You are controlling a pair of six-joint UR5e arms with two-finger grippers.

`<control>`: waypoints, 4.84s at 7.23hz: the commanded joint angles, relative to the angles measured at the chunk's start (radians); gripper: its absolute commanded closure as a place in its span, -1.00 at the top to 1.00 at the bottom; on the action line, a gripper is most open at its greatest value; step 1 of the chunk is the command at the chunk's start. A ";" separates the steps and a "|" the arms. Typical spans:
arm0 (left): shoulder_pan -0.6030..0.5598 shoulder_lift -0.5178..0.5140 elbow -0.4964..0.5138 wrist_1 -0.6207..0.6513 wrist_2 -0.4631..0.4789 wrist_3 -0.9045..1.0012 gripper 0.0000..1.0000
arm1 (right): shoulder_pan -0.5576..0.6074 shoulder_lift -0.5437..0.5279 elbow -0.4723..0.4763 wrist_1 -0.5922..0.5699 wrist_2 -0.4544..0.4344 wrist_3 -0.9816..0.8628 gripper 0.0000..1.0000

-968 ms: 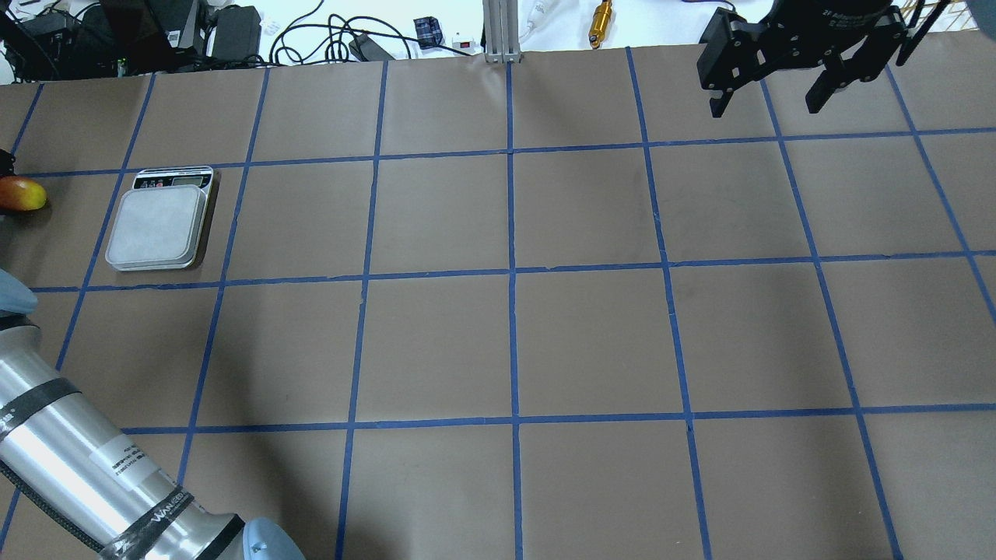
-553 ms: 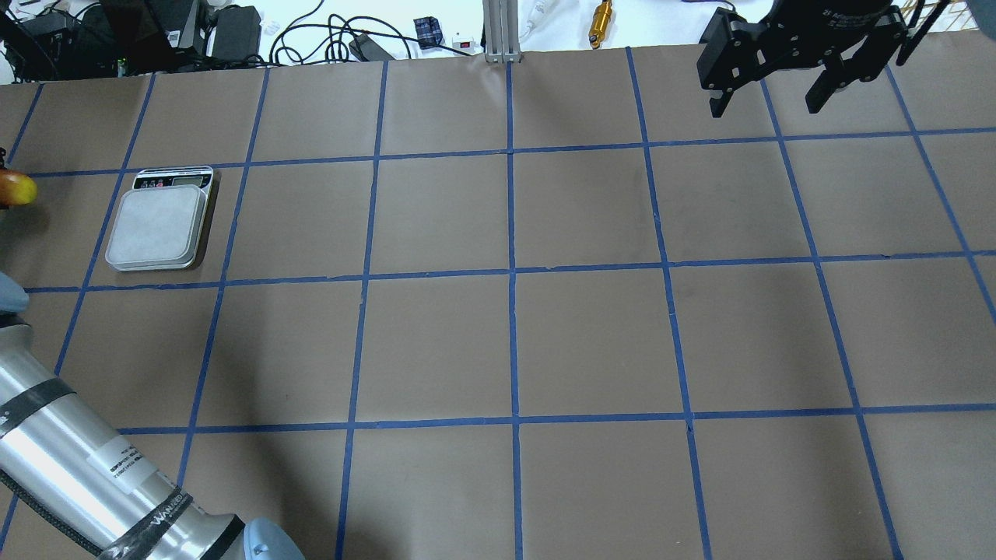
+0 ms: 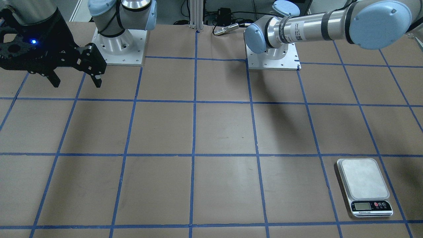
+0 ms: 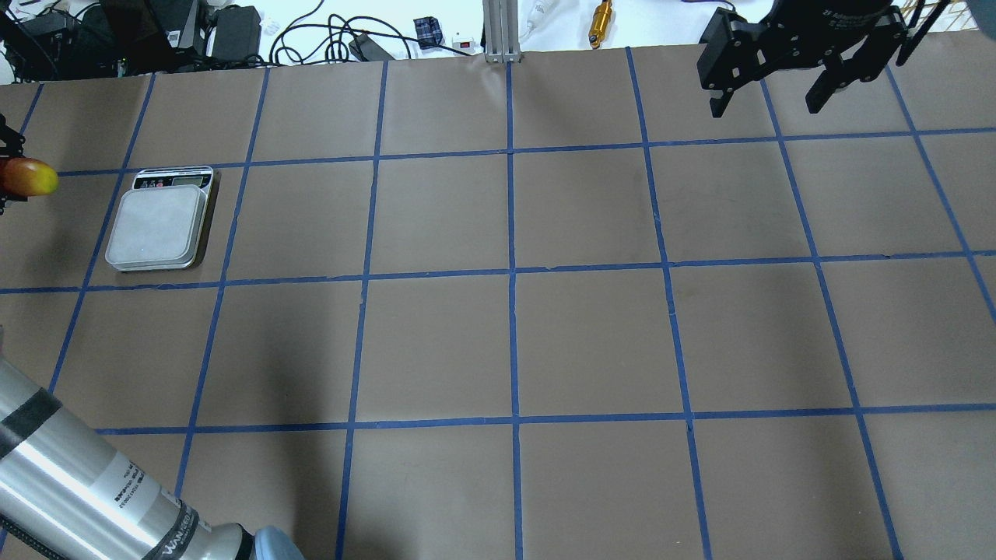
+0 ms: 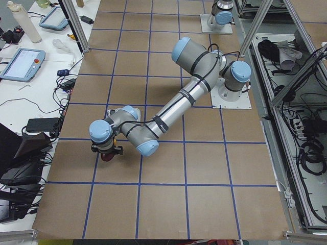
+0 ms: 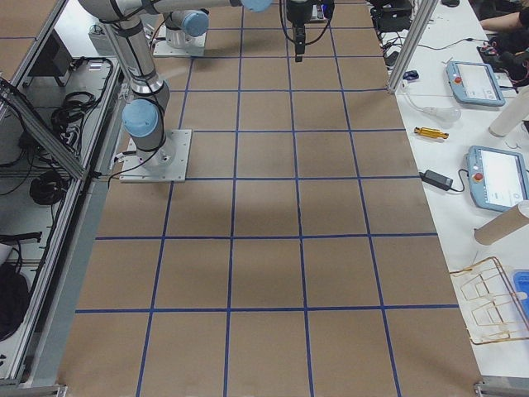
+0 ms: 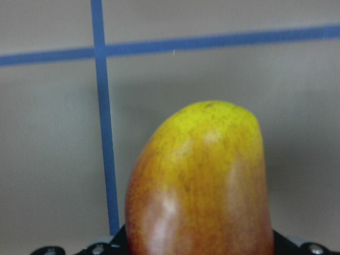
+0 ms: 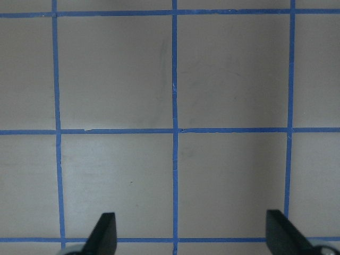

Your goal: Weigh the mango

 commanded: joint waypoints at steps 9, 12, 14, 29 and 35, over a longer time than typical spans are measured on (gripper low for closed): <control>-0.140 0.204 -0.491 0.319 -0.010 -0.238 -0.73 | 0.001 0.000 0.000 0.000 -0.001 0.000 1.00; -0.140 0.195 -0.491 0.318 -0.013 -0.243 0.02 | 0.001 0.000 0.000 0.000 -0.001 0.000 1.00; -0.140 0.195 -0.489 0.313 -0.018 -0.243 1.00 | -0.001 0.000 0.000 0.000 -0.001 0.000 1.00; -0.235 0.905 -0.512 -0.507 0.045 -1.200 1.00 | 0.001 0.000 0.000 0.000 0.001 0.000 1.00; -0.708 0.887 -0.508 -0.495 0.053 -2.091 1.00 | 0.001 -0.001 0.000 0.000 -0.001 0.000 1.00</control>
